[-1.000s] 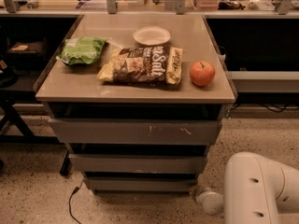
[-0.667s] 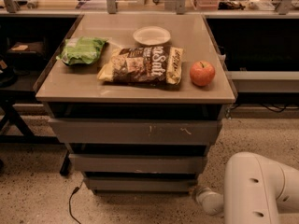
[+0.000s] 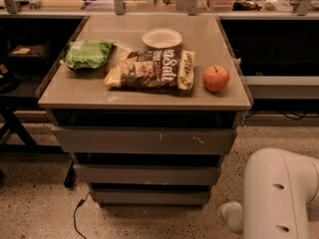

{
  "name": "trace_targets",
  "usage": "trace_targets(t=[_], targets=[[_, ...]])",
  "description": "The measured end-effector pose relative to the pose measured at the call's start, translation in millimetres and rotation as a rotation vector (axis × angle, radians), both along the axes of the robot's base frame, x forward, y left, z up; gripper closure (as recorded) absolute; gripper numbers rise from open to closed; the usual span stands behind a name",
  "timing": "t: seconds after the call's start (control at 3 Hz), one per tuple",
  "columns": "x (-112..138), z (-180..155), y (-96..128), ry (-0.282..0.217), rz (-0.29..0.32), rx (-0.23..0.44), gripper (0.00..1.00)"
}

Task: Close bottom drawer

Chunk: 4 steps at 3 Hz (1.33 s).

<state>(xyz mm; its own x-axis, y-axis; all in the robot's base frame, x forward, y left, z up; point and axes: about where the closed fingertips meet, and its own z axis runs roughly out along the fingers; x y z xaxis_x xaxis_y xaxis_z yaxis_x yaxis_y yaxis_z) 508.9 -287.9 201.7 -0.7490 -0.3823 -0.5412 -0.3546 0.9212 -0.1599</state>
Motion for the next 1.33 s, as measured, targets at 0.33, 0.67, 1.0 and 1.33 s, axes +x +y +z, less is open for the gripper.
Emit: trace_targets(t=[0.33,0.67,1.0,1.33], targets=[[-15.3,74.1,-45.9,-0.084,-0.191,-0.044,1.00],[-34.4,96.6,-66.0,-0.104,-0.270,-0.084,1.00],[-35.3,95.2,-65.7,-0.102,-0.270,-0.084,1.00],[-48.5,91.6,-72.9,-0.049,-0.281,-0.111,1.00]])
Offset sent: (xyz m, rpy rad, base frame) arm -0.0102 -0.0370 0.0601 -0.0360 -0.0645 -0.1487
